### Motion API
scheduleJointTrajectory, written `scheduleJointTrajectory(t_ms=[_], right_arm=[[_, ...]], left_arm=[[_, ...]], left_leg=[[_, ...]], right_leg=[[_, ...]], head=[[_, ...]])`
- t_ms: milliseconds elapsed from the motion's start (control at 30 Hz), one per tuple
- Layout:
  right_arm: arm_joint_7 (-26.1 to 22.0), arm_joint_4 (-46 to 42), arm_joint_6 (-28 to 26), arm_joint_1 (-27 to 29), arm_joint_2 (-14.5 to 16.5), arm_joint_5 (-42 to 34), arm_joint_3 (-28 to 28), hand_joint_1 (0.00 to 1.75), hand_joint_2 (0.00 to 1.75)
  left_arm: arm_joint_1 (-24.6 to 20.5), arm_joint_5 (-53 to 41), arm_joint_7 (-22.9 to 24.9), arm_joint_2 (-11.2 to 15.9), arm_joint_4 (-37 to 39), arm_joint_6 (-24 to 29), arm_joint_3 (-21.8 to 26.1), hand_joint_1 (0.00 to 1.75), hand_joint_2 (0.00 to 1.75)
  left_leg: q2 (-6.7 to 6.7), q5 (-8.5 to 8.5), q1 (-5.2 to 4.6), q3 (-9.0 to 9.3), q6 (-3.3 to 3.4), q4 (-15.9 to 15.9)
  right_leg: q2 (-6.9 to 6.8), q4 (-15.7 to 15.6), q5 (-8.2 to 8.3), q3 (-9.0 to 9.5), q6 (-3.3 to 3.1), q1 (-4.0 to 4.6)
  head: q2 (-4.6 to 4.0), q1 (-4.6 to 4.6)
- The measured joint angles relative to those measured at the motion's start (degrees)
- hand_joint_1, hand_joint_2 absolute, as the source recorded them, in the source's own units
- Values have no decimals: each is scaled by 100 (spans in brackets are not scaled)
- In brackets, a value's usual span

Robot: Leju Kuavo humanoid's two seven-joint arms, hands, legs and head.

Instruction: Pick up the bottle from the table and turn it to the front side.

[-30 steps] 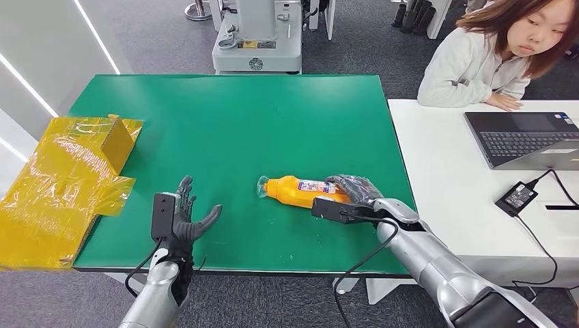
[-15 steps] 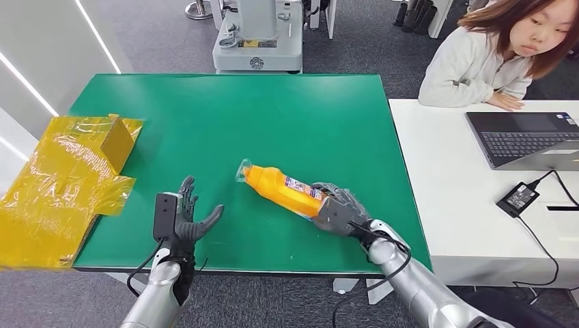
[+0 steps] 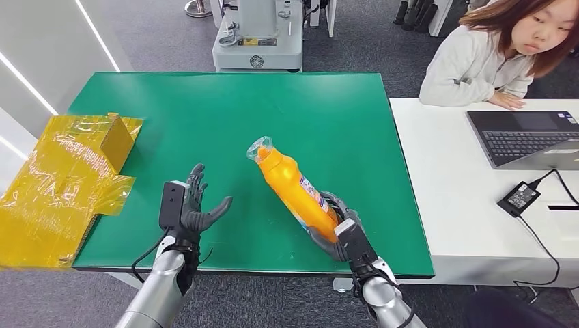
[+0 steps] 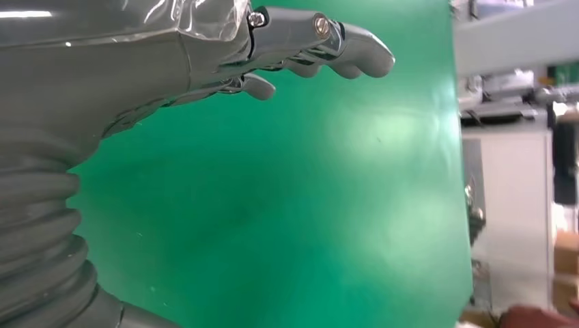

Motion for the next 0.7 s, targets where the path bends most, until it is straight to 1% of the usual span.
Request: scheduleJointTrajectory(t_ms=[200,400,567,700], right_arm=[[-86,-247,-144,-5,7,196,-272,175,175],[-166,-256,-264,-190,8,429,-472,175,175],[-145,-256,-304,-297,11,564,-569,175,175],[1,-260,-314,-386,32,834,-578,175,175]], left_arm=[[-537,68,278,35,-1,-601,-151,0,175],[-1088,500,770,70,16,-1420,-206,0,175],[-1424,687,950,92,98,-1769,-231,0,175],[-1791,967,1346,78,350,-2265,-316,0,175]], left_leg=[[-1,2,0,-6,-1,5],[-1,2,0,-8,-2,9],[-1,3,0,-11,-2,10],[0,7,0,-22,-2,12]], right_leg=[[0,5,2,-3,0,0],[0,8,3,-5,0,0],[0,8,4,-9,-1,0],[0,10,7,-19,-1,0]], head=[[-1,1],[-1,0],[-1,0],[1,0]])
